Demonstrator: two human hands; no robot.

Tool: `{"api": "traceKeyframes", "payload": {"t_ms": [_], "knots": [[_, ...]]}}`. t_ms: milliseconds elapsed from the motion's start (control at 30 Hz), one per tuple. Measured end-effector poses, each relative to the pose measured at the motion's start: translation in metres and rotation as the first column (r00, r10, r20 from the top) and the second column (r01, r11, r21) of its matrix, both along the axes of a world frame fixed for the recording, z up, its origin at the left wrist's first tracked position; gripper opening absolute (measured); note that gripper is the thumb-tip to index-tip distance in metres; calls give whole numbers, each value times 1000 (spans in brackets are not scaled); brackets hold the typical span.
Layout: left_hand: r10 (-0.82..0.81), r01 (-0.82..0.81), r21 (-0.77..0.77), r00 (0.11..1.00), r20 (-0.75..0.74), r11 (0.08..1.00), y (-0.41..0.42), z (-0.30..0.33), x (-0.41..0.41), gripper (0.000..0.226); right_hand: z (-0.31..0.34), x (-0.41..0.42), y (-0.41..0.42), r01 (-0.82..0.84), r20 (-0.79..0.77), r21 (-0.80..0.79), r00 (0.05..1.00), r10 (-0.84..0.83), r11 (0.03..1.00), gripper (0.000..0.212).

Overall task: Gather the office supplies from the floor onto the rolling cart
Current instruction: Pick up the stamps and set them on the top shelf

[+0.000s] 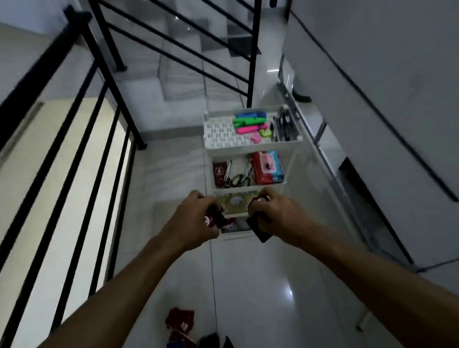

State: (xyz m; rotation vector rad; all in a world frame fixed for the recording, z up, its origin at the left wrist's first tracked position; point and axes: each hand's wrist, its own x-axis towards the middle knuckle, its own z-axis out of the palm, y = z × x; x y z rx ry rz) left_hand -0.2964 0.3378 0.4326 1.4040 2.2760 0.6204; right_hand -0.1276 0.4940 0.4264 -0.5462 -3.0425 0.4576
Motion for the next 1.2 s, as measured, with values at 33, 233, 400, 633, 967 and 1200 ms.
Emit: {"api": "traceKeyframes", "payload": {"t_ms": [33, 233, 400, 633, 967, 1200], "knots": [[-6, 6, 10, 1000, -5, 1000, 5, 9, -7, 38, 12, -8, 6, -9, 3, 11, 1000, 9, 1000, 21], [-57, 57, 49, 998, 3, 997, 55, 38, -72, 34, 54, -83, 48, -31, 12, 82, 999, 30, 996, 28], [-65, 63, 52, 997, 38, 997, 107, 41, -139, 36, 59, -142, 95, -5, -4, 51, 1000, 5, 999, 20], [-78, 78, -1, 996, 49, 997, 192, 32, -204, 44, 48, -182, 152, -32, 26, 36, 999, 31, 999, 24], [-162, 161, -163, 987, 12, 973, 295, -17, -237, 47, -4, -219, 213, -438, 180, 73, 889, 420, 896, 36], [-180, 194, -218, 980, 82, 956, 322, -32, -252, 52, -18, -256, 220, -516, 135, 35, 851, 508, 856, 47]]}}
